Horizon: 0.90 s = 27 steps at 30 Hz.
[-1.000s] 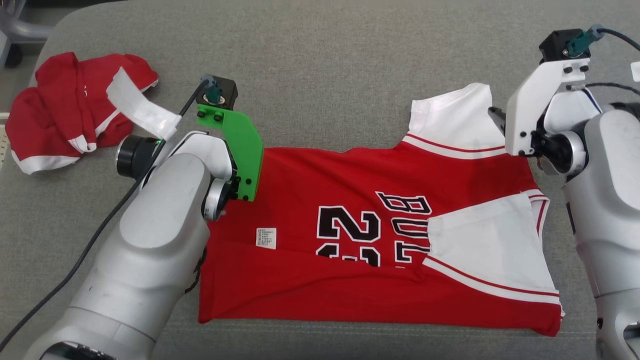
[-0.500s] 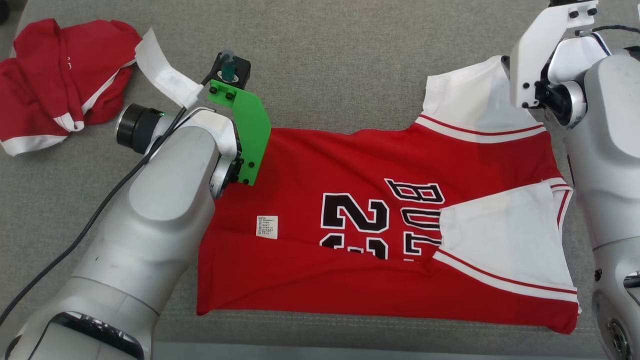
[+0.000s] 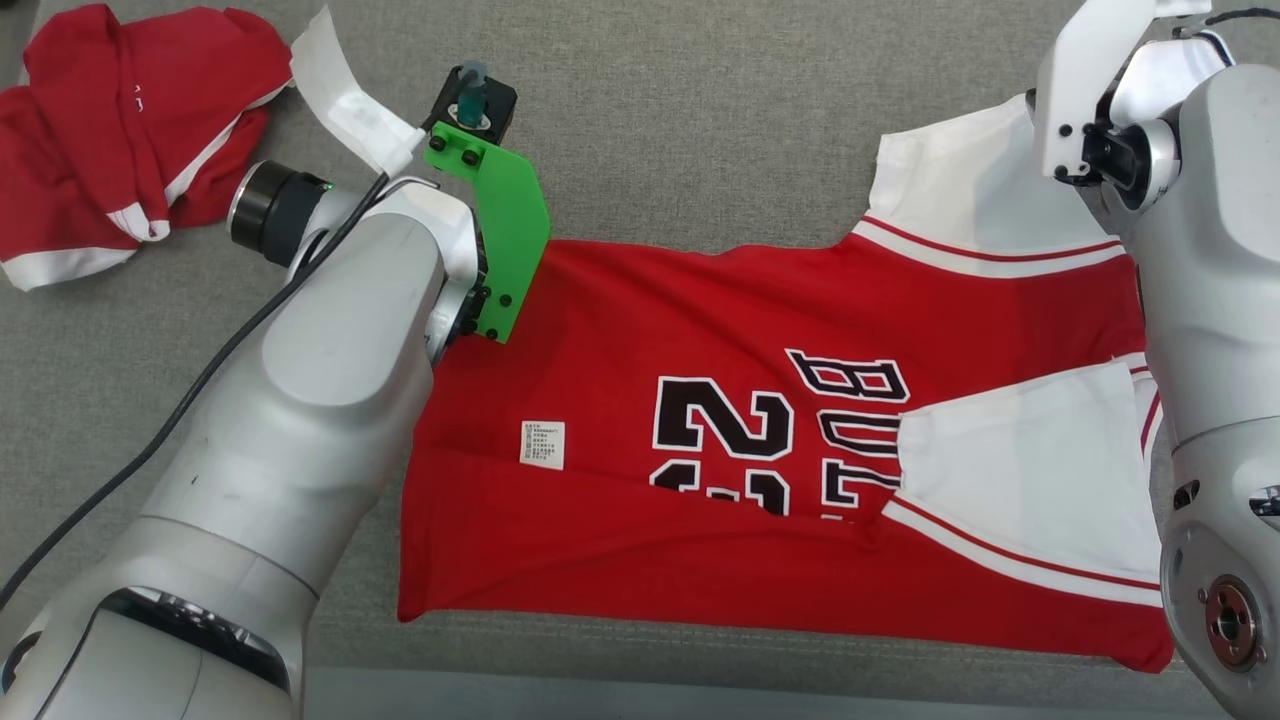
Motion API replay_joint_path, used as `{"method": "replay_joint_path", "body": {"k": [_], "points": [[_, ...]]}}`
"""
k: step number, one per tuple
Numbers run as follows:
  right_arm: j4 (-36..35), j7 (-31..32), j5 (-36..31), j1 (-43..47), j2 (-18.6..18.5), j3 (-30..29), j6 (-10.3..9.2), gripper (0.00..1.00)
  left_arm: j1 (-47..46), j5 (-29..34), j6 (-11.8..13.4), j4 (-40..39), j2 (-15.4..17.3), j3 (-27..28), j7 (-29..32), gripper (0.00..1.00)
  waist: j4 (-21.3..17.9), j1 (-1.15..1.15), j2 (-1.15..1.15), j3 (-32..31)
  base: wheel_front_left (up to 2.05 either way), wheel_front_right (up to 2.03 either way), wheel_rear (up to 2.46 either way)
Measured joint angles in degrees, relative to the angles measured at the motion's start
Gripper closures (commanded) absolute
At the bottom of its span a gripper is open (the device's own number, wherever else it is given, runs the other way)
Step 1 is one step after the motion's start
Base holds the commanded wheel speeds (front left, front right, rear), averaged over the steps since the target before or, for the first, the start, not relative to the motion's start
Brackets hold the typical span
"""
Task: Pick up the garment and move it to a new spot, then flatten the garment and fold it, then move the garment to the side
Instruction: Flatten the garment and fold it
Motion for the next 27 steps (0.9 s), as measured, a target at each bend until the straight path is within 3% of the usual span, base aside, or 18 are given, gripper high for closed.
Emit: {"method": "replay_joint_path", "body": {"k": [2,3,5,6,10,12,17,20,23,24,25,26,27], "points": [[0.96,-0.01,-1.03,-0.13,0.47,-1.31,0.00,0.00,-0.48,0.03,-0.15,0.30,0.00,-0.13,0.09,0.00,0.04,0.00,0.00,-0.09,0.00,0.00,0.00],[1.37,-0.01,-1.58,-0.16,0.66,-2.13,0.00,0.00,-0.65,0.02,-0.20,0.47,-0.02,-0.15,0.08,0.09,0.09,0.00,0.00,-0.15,0.00,0.00,0.00],[2.65,-0.03,-3.09,-0.29,1.15,-4.44,0.00,0.00,-0.77,-0.09,-0.57,1.38,0.01,-0.27,0.27,0.40,0.23,0.00,0.00,-0.21,0.00,0.00,0.00],[3.00,-0.18,-3.50,-0.29,1.33,-5.23,0.00,0.00,-0.77,-0.13,-0.62,1.54,0.00,-0.36,0.31,0.41,0.29,0.00,0.00,-0.19,0.00,0.00,0.00],[4.19,-1.53,-5.58,-0.41,1.69,-7.38,0.00,0.00,-0.82,-0.54,-0.73,2.04,-0.10,-0.59,-0.05,0.38,0.78,0.00,0.00,0.22,0.00,0.00,0.00],[4.72,-2.05,-6.21,-0.55,1.72,-8.50,0.00,0.00,-0.99,-0.58,-0.98,2.23,-0.27,-0.80,-0.25,0.31,1.20,-0.01,0.00,0.42,0.00,0.00,0.00],[6.51,-4.33,-8.39,-1.82,1.93,-10.98,0.00,0.00,-1.21,-1.05,-1.14,2.67,-1.32,-1.33,-1.21,0.23,2.41,0.00,0.00,0.85,0.00,0.00,0.00],[7.69,-4.64,-9.34,-2.04,2.02,-12.01,0.00,0.00,-1.31,-1.48,-1.23,3.10,-1.60,-1.48,-1.69,0.25,2.90,0.00,0.00,1.01,0.00,0.00,0.00],[8.32,-4.26,-10.78,-2.80,1.88,-13.63,0.00,0.08,-1.69,-1.88,-1.64,3.42,-1.93,-1.66,-1.79,0.32,3.27,0.00,0.00,1.31,0.00,0.00,0.00],[8.49,-4.16,-11.20,-2.99,1.90,-14.04,0.00,0.29,-1.73,-2.10,-1.65,3.47,-2.05,-1.70,-1.91,0.35,3.40,0.00,0.00,1.38,0.00,0.00,0.00],[8.65,-4.05,-11.60,-3.08,1.96,-14.36,0.00,0.35,-1.74,-2.26,-1.71,3.53,-2.15,-1.77,-2.22,0.50,3.52,-0.01,0.00,1.44,0.00,0.00,0.00],[8.69,-4.38,-12.07,-3.11,2.02,-14.55,0.00,0.36,-1.74,-2.46,-1.82,3.59,-2.24,-1.83,-2.32,0.56,3.62,0.00,0.00,1.49,0.00,0.00,0.00],[8.81,-4.64,-12.52,-3.21,2.05,-14.63,0.00,0.52,-1.74,-2.49,-1.98,3.68,-2.29,-1.94,-2.64,0.65,3.70,0.00,0.00,1.52,0.00,0.00,0.00]]}}
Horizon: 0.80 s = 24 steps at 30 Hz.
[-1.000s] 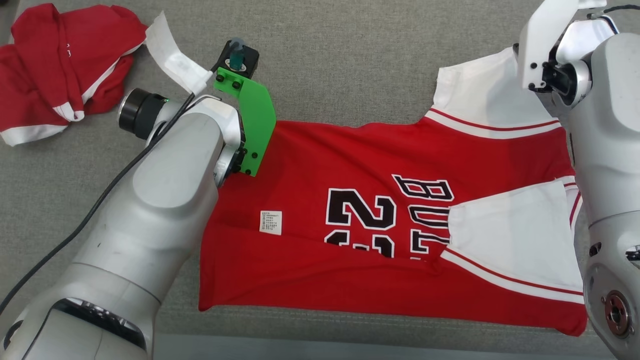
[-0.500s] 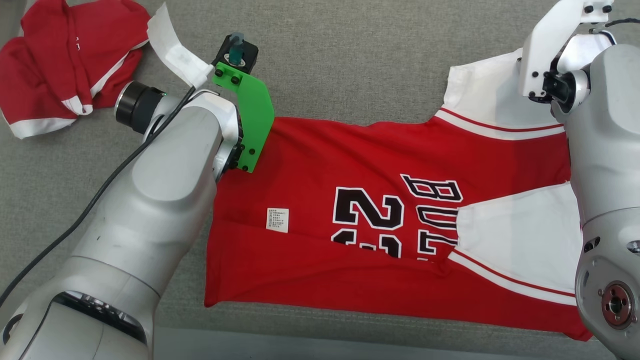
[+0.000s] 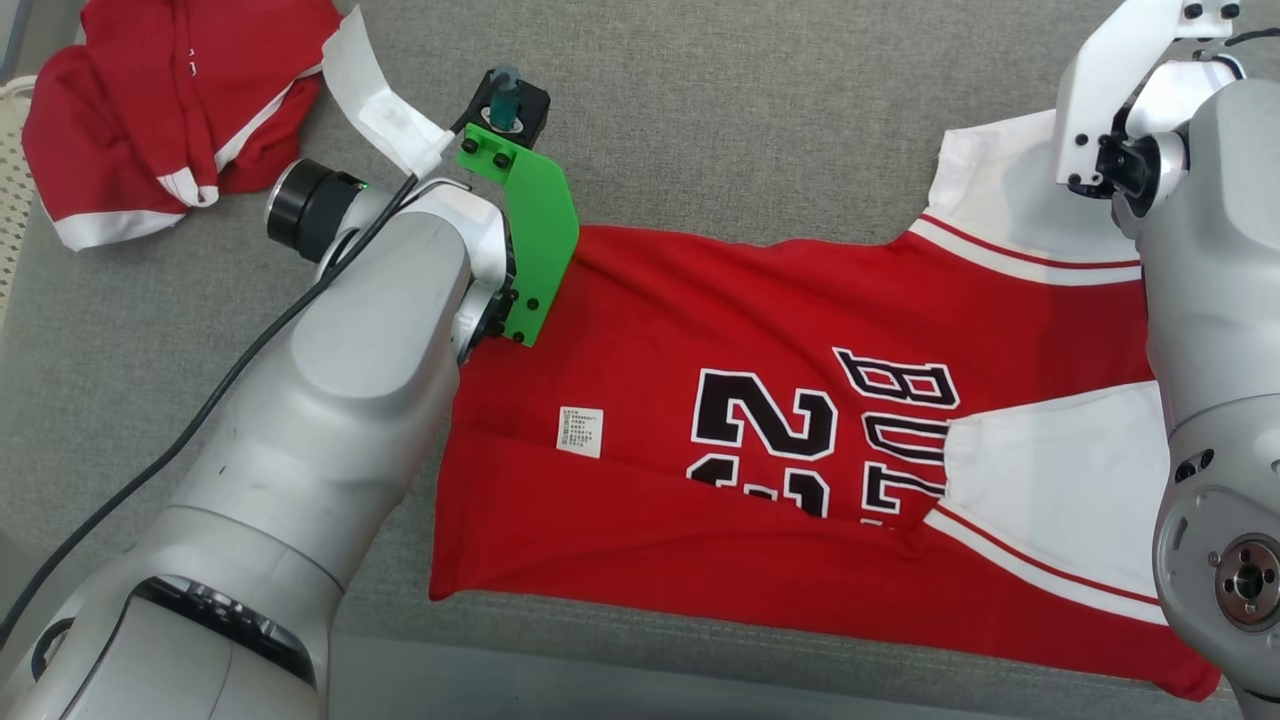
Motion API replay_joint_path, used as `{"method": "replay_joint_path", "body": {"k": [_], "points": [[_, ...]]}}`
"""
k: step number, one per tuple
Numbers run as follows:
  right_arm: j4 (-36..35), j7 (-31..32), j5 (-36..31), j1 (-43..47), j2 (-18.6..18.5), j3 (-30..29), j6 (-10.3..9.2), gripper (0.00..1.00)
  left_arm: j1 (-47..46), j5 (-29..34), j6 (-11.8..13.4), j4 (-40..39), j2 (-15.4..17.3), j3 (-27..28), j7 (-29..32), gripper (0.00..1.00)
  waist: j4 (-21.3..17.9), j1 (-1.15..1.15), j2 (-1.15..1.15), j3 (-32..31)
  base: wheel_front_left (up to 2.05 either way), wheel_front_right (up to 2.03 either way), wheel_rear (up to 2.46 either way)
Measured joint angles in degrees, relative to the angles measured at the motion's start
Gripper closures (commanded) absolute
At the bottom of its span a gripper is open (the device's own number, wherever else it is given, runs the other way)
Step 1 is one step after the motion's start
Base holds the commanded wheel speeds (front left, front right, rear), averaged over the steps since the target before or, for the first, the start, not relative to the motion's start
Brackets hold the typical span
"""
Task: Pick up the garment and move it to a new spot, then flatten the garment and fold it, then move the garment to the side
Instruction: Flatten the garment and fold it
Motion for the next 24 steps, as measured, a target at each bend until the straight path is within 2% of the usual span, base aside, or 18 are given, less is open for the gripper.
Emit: {"method": "replay_joint_path", "body": {"k": [2,3,8,16,20,24], "points": [[0.51,-0.40,-0.57,-0.29,0.11,-0.34,0.00,0.77,-0.03,-0.04,-0.20,0.26,-0.10,-0.24,-0.40,1.00,0.02,0.00,0.00,-0.03,0.00,0.00,0.00],[0.85,-0.45,-0.87,-0.39,0.16,-0.42,0.00,1.00,-0.04,-0.09,-0.24,0.45,-0.14,-0.33,-0.65,1.00,-0.01,0.00,0.00,-0.07,0.00,0.00,0.00],[2.13,-1.03,-1.41,-0.99,0.38,-0.51,0.00,1.00,-0.14,-0.55,-0.43,1.35,-0.30,-0.43,-1.47,1.00,-0.17,0.00,0.00,-0.29,0.00,0.00,0.00],[4.11,-4.50,-2.00,-2.44,0.20,0.08,0.00,1.00,-0.76,-1.12,1.02,2.04,-0.55,-0.09,-4.03,1.00,-0.71,0.00,0.00,-0.85,0.00,0.00,0.00],[6.23,-7.75,2.48,-3.54,0.67,-0.34,0.00,1.00,-0.75,-3.07,1.69,1.99,-0.59,1.94,-7.19,1.00,-0.76,0.00,0.00,-1.47,0.00,0.00,0.00],[9.35,-10.80,7.31,-3.89,1.16,2.78,0.00,1.00,0.58,-5.63,2.03,1.85,-0.62,4.42,-11.13,1.00,-0.61,0.00,0.00,-2.44,0.00,0.00,0.00]]}}
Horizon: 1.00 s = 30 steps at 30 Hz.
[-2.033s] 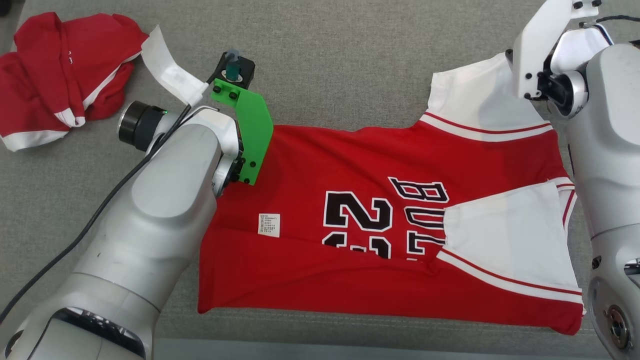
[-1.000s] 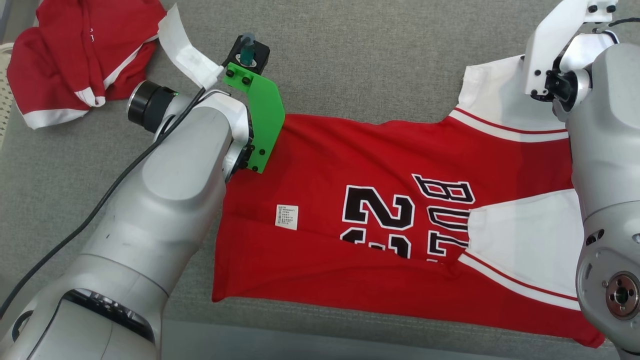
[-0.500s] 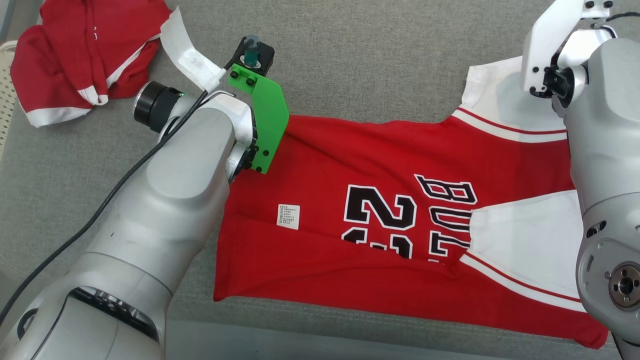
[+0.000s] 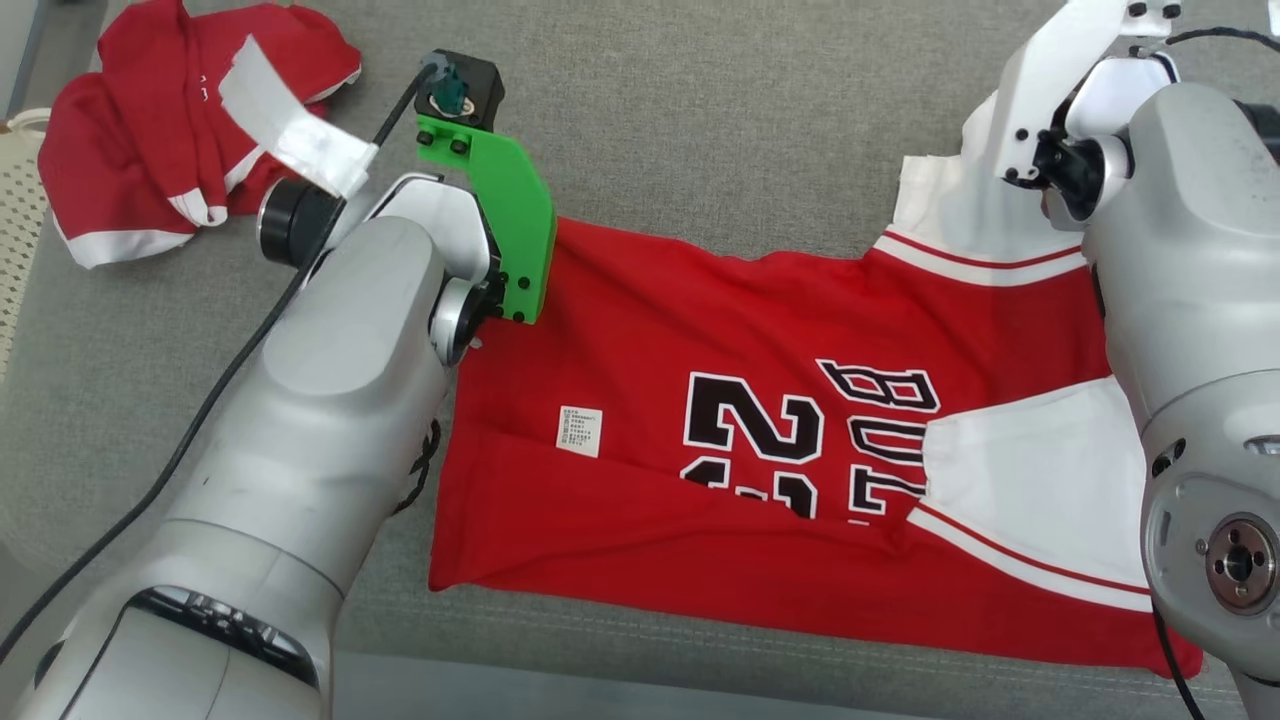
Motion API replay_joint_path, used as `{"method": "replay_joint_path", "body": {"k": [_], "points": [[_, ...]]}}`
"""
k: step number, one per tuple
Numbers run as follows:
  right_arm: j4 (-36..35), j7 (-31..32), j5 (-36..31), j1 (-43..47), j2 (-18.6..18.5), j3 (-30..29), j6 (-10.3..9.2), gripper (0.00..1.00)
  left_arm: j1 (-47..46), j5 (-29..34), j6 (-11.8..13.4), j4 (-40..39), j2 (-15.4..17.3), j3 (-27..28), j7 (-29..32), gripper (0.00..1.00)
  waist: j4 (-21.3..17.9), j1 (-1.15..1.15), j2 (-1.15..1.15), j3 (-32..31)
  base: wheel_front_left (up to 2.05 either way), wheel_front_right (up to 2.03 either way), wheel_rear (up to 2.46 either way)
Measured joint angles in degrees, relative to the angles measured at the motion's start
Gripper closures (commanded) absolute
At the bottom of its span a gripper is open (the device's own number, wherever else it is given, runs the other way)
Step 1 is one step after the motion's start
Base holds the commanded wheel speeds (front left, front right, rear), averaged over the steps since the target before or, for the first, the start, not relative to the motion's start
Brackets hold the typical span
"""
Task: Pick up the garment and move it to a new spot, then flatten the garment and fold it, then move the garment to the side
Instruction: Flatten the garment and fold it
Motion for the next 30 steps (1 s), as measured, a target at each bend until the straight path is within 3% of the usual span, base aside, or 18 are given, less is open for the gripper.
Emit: {"method": "replay_joint_path", "body": {"k": [8,12,17,22,26,30], "points": [[3.72,-0.79,7.76,1.29,-1.52,11.49,0.01,1.00,4.74,-2.93,-0.67,0.42,0.18,1.81,-3.20,1.00,-0.05,0.00,0.00,-3.11,0.00,0.00,0.00],[3.50,-1.87,11.02,3.47,-4.17,16.72,0.00,1.00,6.47,-3.92,-0.66,0.48,0.52,2.48,-5.22,1.00,-0.44,0.00,0.00,-4.78,0.00,0.00,0.00],[0.48,-2.09,18.98,7.19,-4.32,22.20,0.01,1.00,8.57,-4.65,-0.44,0.07,0.80,3.22,-7.46,1.00,-1.00,0.00,0.00,-6.65,0.00,0.00,0.00],[-8.33,2.86,29.67,14.44,-5.95,30.64,0.01,1.00,11.35,-5.08,-0.33,0.04,1.87,3.43,-9.14,1.00,-1.56,0.00,0.00,-8.64,0.00,0.00,0.00],[-20.07,7.34,37.75,21.64,-11.84,36.42,0.01,1.00,13.31,-5.68,-0.38,-0.69,2.78,3.89,-11.31,1.00,-2.12,0.00,0.00,-10.06,0.00,0.00,0.00],[-31.20,11.65,44.15,29.52,-17.11,38.39,0.00,1.00,15.91,-6.05,-1.26,-1.82,3.56,3.90,-14.27,1.00,-2.61,0.00,0.00,-11.47,0.00,0.00,0.00]]}}
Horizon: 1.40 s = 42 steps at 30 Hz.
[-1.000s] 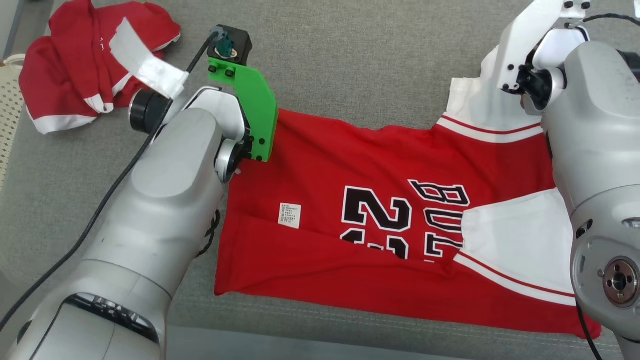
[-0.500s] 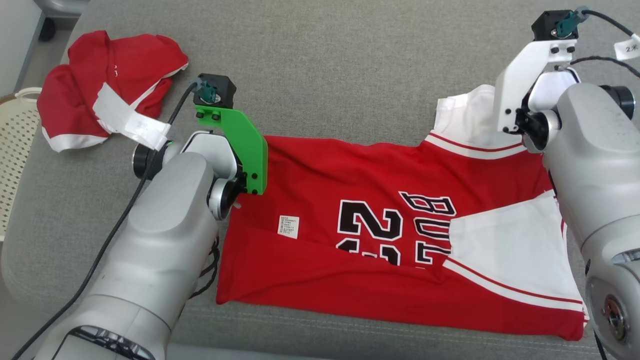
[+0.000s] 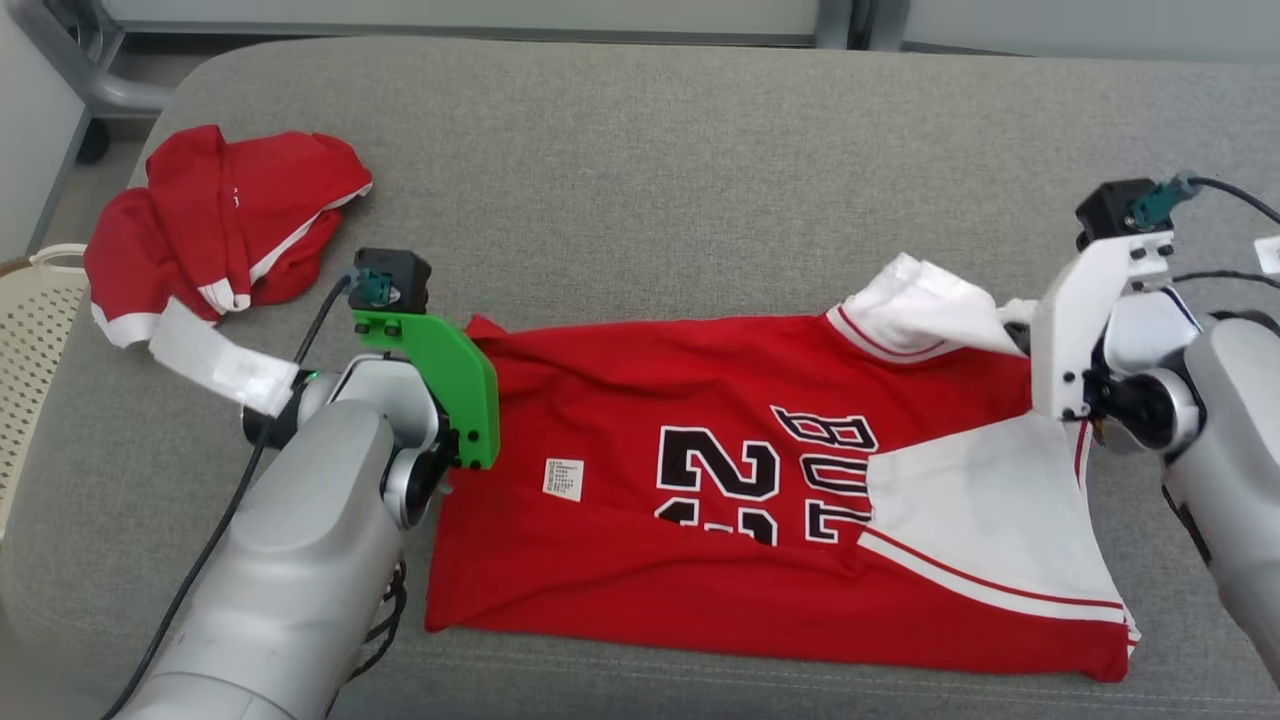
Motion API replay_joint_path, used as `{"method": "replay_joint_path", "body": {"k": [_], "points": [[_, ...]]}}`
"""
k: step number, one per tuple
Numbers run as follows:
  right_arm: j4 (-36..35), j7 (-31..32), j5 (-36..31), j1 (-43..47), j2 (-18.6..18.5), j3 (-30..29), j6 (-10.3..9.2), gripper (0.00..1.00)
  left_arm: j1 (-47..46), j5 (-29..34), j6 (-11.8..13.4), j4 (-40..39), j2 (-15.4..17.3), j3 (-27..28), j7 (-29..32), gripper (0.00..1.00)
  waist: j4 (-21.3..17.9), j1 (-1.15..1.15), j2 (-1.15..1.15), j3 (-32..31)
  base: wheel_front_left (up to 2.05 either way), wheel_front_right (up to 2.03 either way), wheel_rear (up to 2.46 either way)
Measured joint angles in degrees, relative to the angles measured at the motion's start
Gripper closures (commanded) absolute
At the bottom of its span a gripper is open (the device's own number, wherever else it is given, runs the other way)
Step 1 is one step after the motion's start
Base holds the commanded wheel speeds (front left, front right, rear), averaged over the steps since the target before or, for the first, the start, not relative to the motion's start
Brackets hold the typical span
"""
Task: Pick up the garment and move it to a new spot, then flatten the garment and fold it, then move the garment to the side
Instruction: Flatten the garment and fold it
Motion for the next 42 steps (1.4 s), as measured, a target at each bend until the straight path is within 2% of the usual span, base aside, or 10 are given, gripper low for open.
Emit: {"method": "replay_joint_path", "body": {"k": [6,16,28,31,32,33,35,36,37,42], "points": [[-13.48,4.60,3.82,9.70,-4.97,-2.29,0.00,1.00,3.53,0.91,-1.57,-1.76,1.82,-0.71,-6.19,1.00,-0.79,0.00,0.00,-1.94,0.00,0.00,0.00],[-30.20,13.16,3.65,22.66,-3.88,-8.46,0.00,1.00,7.97,2.66,-2.46,-1.52,3.30,-2.42,-14.63,1.00,-2.08,0.00,0.00,-3.64,0.00,0.00,0.00],[-38.33,18.93,2.21,31.19,-0.38,-11.85,0.00,1.00,11.05,1.93,-2.37,1.71,3.10,-2.59,-16.60,1.00,-2.13,0.00,0.00,-4.69,0.00,0.00,0.00],[-39.13,20.12,2.22,32.87,0.00,-11.93,0.00,1.00,11.64,1.67,-2.37,2.52,3.09,-2.75,-16.75,0.94,-2.23,0.00,0.00,-5.10,0.00,0.00,0.00],[-39.29,20.61,2.22,33.45,0.18,-11.91,0.00,1.00,11.70,1.48,-2.37,2.81,3.01,-2.75,-16.66,0.87,-2.28,0.00,0.00,-5.23,0.00,0.00,0.00],[-39.33,21.04,2.22,33.88,0.36,-11.84,0.00,0.85,11.77,1.45,-2.41,3.22,2.97,-2.86,-16.29,0.76,-2.32,0.00,0.00,-5.37,0.00,0.00,0.00],[-39.46,21.47,2.20,34.85,0.71,-11.67,0.00,0.61,12.17,1.13,-2.45,3.70,2.78,-2.94,-16.00,0.62,-2.41,0.00,0.00,-5.59,0.00,0.00,0.00],[-39.33,21.43,1.97,35.21,1.03,-11.95,0.00,0.00,12.30,1.10,-2.42,3.94,2.69,-3.00,-16.01,0.51,-2.44,0.00,0.00,-5.68,0.00,0.00,0.00],[-39.22,20.79,1.27,35.49,1.36,-12.24,-0.01,0.00,12.40,0.97,-2.37,4.24,2.64,-2.93,-15.69,0.00,-2.47,0.00,0.00,-5.75,0.00,0.00,0.00],[-38.04,19.50,-0.12,36.03,2.81,-12.24,0.00,0.00,12.78,0.46,-2.07,5.15,2.33,-2.89,-15.27,0.00,-2.47,0.00,0.00,-6.18,0.00,0.00,0.00]]}}
